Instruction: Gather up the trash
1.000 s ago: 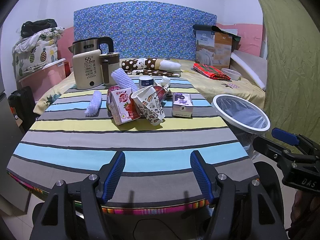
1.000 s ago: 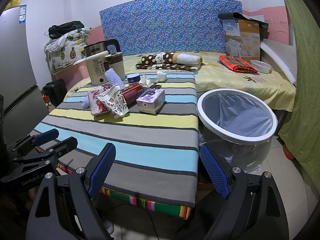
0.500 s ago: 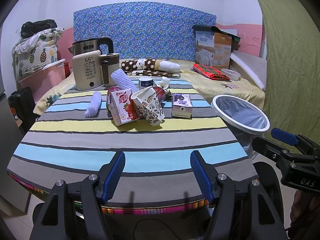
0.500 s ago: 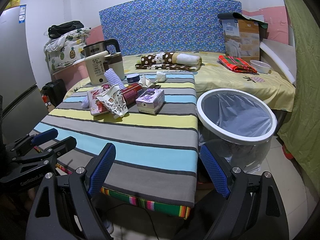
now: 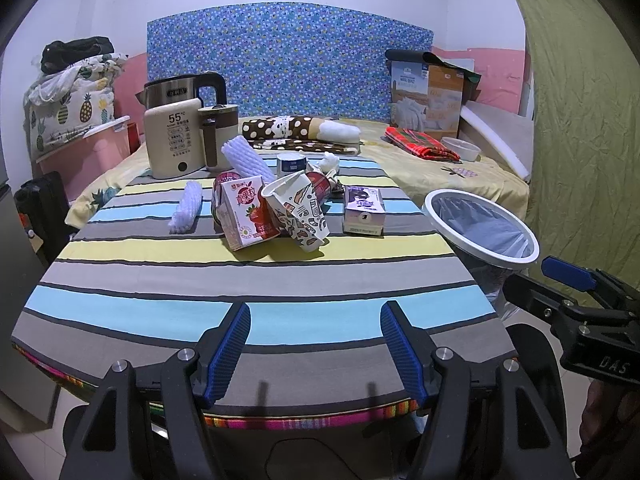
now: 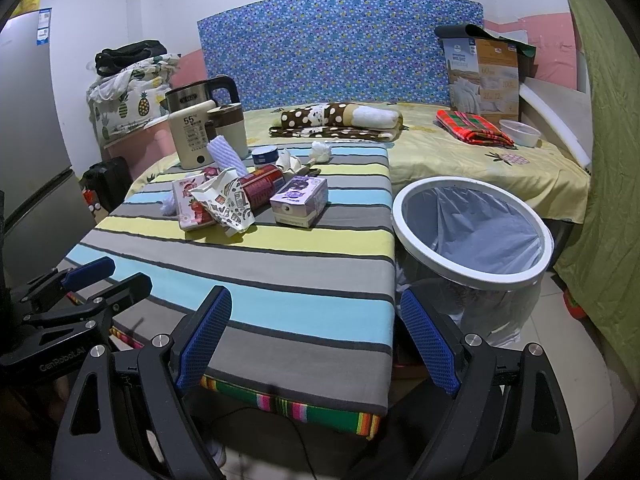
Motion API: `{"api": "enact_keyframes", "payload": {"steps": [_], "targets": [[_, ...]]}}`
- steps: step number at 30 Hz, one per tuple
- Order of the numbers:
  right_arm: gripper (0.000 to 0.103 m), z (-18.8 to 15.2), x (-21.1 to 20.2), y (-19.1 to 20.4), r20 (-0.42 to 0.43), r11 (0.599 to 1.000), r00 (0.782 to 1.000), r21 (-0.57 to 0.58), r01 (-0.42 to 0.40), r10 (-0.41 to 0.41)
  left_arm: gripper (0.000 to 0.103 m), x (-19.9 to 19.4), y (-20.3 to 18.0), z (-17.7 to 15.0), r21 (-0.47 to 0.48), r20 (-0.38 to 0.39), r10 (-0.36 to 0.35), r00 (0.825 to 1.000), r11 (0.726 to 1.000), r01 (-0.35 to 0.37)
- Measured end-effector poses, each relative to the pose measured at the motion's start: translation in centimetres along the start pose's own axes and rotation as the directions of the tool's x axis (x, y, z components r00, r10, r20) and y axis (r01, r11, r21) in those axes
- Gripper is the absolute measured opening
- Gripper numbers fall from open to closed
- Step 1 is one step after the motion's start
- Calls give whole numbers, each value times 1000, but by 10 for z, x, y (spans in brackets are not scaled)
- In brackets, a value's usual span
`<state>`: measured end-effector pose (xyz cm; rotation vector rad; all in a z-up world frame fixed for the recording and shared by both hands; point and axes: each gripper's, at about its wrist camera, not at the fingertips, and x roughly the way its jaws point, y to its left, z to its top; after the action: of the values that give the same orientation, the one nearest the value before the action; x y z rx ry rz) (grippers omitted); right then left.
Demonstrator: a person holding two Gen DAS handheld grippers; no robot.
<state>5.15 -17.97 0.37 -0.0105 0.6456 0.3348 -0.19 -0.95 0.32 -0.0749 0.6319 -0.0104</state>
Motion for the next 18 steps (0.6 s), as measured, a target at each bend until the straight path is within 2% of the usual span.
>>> {"api": "enact_keyframes", "payload": {"steps": [9, 18], "targets": [[87, 1, 6, 0, -17, 1000, 1000, -6, 5, -5, 67, 9, 5, 1, -10, -11, -1, 1000, 1000, 1], [87, 10, 24, 5, -46, 999, 999, -31, -15, 14, 67, 35, 22, 11, -47, -32, 6, 999, 999, -7]]}}
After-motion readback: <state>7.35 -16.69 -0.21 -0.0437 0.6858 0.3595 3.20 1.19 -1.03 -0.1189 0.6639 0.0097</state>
